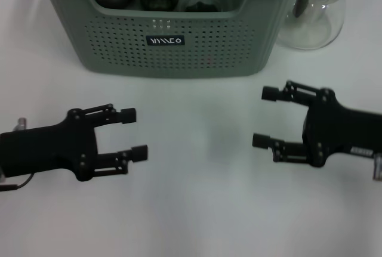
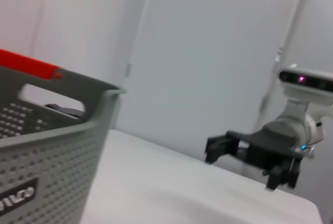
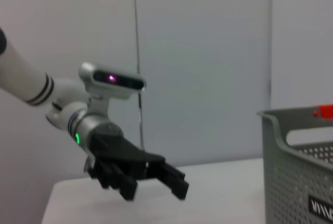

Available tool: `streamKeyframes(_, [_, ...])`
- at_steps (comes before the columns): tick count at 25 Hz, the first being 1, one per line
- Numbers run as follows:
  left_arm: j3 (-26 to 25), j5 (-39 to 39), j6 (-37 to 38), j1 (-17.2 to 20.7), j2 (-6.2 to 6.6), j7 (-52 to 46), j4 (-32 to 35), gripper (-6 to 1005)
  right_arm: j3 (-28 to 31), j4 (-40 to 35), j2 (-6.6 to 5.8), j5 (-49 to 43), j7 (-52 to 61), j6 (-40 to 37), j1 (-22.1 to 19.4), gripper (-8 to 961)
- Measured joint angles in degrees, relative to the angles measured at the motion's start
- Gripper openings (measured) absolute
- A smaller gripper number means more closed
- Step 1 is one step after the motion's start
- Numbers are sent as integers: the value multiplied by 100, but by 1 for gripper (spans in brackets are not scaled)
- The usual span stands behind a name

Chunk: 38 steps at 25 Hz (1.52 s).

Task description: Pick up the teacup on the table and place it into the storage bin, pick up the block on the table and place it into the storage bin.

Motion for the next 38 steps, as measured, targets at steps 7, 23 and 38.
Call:
streamKeyframes(7, [799, 7, -87, -245, -19, 275, -76, 778, 189, 560, -43, -277, -364, 70, -6, 854])
streamKeyframes(23, [1230, -64, -597, -347, -186, 532, -246, 816, 204, 646, 61, -496, -508, 164, 94, 849])
streamKeyframes(38, [1236, -66, -609, -336, -196, 511, -258, 816, 210, 721, 58, -484, -521, 177, 106, 849])
